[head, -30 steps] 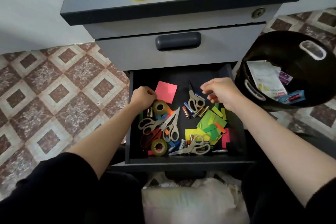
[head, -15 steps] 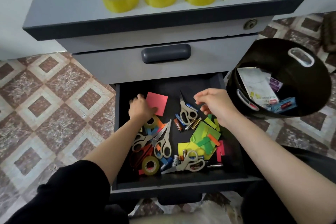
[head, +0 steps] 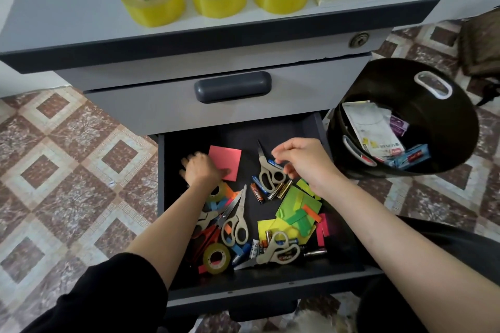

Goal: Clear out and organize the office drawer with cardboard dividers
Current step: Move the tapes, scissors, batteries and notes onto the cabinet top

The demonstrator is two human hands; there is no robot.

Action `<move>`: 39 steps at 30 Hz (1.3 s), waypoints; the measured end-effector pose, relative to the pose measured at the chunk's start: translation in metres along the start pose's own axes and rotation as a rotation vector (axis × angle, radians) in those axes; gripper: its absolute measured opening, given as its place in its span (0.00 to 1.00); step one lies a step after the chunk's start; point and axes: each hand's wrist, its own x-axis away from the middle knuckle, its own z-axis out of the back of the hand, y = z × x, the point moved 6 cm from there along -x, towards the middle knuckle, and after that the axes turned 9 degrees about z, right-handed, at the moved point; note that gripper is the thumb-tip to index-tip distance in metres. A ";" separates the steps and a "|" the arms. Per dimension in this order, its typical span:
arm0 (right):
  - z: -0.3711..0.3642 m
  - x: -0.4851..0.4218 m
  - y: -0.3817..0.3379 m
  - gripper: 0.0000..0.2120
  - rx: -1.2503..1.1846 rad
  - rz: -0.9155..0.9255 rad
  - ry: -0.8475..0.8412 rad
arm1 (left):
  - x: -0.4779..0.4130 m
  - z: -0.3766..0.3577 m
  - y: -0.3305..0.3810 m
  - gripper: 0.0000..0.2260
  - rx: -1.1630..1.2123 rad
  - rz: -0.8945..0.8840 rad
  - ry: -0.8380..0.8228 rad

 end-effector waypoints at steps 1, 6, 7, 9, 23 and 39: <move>-0.001 0.000 0.000 0.09 -0.001 0.002 -0.005 | 0.000 0.001 0.000 0.41 0.022 0.009 -0.005; -0.007 0.000 -0.001 0.10 0.006 0.002 -0.041 | 0.008 0.006 0.005 0.34 0.071 -0.052 0.100; -0.008 0.000 -0.001 0.10 0.006 0.003 -0.044 | 0.011 0.008 0.006 0.32 0.090 -0.069 0.125; -0.009 -0.001 -0.001 0.09 0.003 0.009 -0.044 | 0.017 0.012 0.007 0.29 0.139 -0.088 0.130; -0.011 0.011 -0.003 0.08 0.083 0.066 -0.106 | 0.096 0.060 -0.044 0.05 0.902 -0.163 -0.151; -0.017 0.000 0.025 0.07 0.631 0.137 -0.158 | 0.111 0.059 -0.047 0.11 0.870 -0.298 -0.241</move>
